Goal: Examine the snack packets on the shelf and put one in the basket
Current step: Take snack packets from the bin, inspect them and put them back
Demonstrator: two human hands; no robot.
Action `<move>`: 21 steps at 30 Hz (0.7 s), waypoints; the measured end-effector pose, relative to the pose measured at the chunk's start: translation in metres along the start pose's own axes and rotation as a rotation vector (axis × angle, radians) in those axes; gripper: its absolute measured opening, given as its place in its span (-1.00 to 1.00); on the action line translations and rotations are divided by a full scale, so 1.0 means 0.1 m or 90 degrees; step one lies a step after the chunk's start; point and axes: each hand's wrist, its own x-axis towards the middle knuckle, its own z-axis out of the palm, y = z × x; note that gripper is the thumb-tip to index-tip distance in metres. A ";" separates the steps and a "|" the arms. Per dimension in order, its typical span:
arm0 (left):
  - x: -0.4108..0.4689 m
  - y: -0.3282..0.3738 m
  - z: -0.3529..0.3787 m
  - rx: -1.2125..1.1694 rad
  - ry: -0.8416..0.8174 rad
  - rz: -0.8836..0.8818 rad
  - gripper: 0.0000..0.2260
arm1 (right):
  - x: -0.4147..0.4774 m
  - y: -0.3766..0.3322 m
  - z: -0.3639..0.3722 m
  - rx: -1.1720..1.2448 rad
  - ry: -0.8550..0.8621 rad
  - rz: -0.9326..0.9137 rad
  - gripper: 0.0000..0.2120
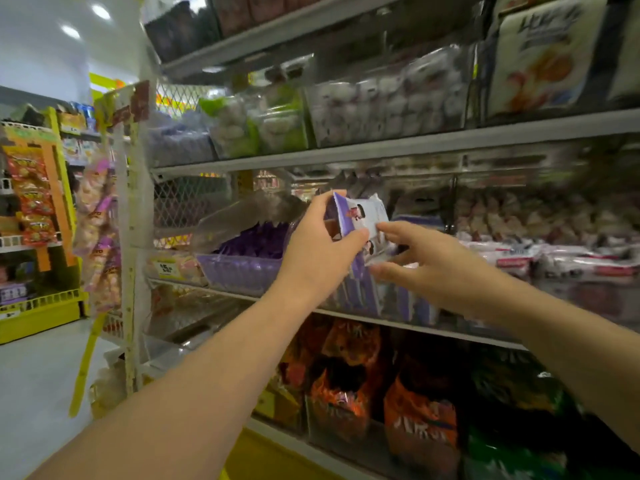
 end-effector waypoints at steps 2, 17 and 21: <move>0.15 -0.02 0.00 0.025 -0.022 -0.013 -0.67 | 0.10 0.00 -0.20 -0.143 -0.026 -0.031 -0.55; 0.74 -0.32 0.47 0.203 -0.246 -0.092 -0.60 | 0.83 0.28 -0.35 -0.492 -0.400 -0.159 -0.80; 0.80 -0.49 0.51 0.259 -0.211 -0.046 -0.58 | 0.88 0.35 -0.34 -0.469 -0.430 -0.156 -0.77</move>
